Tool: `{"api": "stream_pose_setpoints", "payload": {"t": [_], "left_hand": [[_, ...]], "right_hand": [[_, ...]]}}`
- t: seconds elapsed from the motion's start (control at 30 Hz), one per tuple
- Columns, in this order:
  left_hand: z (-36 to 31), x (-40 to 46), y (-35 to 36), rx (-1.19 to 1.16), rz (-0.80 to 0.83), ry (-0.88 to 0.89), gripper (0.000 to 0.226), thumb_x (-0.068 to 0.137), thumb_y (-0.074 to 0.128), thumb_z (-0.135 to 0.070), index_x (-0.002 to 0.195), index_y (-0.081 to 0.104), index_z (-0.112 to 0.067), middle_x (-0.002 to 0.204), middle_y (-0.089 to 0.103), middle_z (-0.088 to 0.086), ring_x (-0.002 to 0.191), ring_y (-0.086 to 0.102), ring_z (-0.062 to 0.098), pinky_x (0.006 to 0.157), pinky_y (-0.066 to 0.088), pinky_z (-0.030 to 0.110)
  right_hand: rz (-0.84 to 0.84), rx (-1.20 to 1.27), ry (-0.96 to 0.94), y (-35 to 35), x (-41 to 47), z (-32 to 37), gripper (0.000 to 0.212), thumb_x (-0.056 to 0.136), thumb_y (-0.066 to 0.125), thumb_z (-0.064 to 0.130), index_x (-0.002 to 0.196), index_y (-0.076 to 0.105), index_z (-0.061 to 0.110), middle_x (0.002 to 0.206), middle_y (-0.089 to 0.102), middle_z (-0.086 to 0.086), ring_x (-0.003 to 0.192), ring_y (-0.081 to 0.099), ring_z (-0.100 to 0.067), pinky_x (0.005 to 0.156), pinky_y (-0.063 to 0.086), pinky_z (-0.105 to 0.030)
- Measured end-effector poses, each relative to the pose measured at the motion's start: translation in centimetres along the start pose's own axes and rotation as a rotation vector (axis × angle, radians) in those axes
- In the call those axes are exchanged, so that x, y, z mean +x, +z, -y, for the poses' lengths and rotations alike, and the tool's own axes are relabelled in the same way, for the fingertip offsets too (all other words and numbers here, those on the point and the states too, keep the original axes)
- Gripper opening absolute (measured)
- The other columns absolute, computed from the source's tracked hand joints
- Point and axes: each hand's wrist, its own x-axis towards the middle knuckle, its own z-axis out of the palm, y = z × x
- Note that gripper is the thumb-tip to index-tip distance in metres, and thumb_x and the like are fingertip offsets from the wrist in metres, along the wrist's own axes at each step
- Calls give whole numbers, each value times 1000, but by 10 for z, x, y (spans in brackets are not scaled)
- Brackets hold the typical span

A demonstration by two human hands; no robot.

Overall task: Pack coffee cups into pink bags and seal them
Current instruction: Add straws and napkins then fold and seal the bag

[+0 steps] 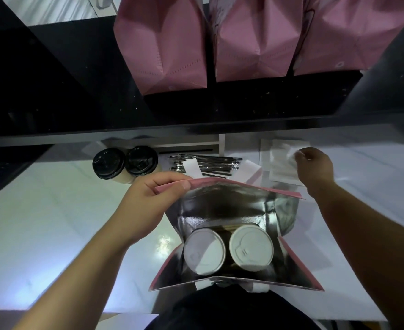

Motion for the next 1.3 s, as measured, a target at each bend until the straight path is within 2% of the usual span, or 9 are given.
{"api": "stream_pose_setpoints", "payload": {"t": [0.17, 0.37, 0.47, 0.57, 0.73, 0.87, 0.93, 1.1, 1.3], "left_hand": [[2, 0, 0, 12, -5, 27, 16, 88, 69, -38, 94, 83, -32, 90, 81, -2, 82, 76, 11, 71, 53, 13], [7, 2, -2, 63, -32, 72, 16, 95, 67, -35, 92, 82, -36, 87, 80, -7, 78, 74, 5, 67, 51, 11], [8, 3, 0, 79, -51, 100, 16, 93, 67, -41, 91, 82, -39, 87, 80, -10, 80, 74, 3, 67, 52, 10], [7, 3, 1, 116, -66, 127, 16, 91, 66, -46, 90, 81, -44, 89, 79, -14, 85, 73, 1, 66, 51, 8], [7, 0, 2, 136, -67, 167, 15, 94, 65, -44, 91, 80, -44, 88, 79, -13, 84, 74, 5, 71, 53, 22], [5, -3, 6, 177, -75, 195, 15, 96, 65, -42, 90, 79, -46, 87, 78, -16, 84, 73, 2, 72, 53, 24], [4, -5, 7, 190, -74, 205, 16, 97, 66, -40, 91, 78, -50, 89, 77, -20, 89, 71, -2, 73, 52, 22], [1, -11, 8, 207, -37, 235, 20, 99, 66, -36, 88, 78, -46, 90, 76, -22, 91, 69, -5, 76, 52, 20], [1, -15, 7, 222, -7, 258, 17, 100, 66, -36, 90, 77, -44, 90, 76, -22, 91, 70, -4, 67, 53, 9]], "right_hand": [[-116, 171, -84, -28, -20, 2, 25, 97, 45, 38, 96, 63, 21, 83, 63, 8, 76, 58, -9, 63, 41, -24], [-66, 410, -75, -78, -81, 31, 31, 101, 47, 43, 107, 64, 18, 100, 66, -1, 91, 63, -22, 73, 53, -38], [-25, 438, -145, -105, -130, 55, 22, 104, 46, 44, 99, 66, 37, 97, 68, 14, 89, 65, -10, 65, 54, -21], [48, 435, -284, -132, -171, 89, 21, 103, 49, 44, 96, 67, 36, 94, 68, 15, 81, 65, -5, 61, 54, -22], [380, -31, -575, -143, -230, 139, 14, 97, 47, 50, 93, 59, 45, 87, 67, 24, 73, 64, 2, 53, 48, -8], [511, -540, -745, -93, -255, 140, 11, 105, 46, 35, 104, 56, 39, 83, 61, 16, 72, 60, -3, 54, 42, -15], [474, -692, -770, -65, -256, 131, 14, 103, 51, 23, 114, 54, 30, 92, 67, 9, 75, 63, -10, 64, 53, -25], [357, -789, -729, -29, -248, 124, 32, 95, 62, 13, 126, 58, 20, 118, 65, -4, 101, 62, -22, 87, 55, -36], [793, -858, -570, -27, -260, 124, 33, 105, 46, 34, 103, 71, 13, 99, 71, -7, 86, 63, -23, 67, 42, -31]]}}
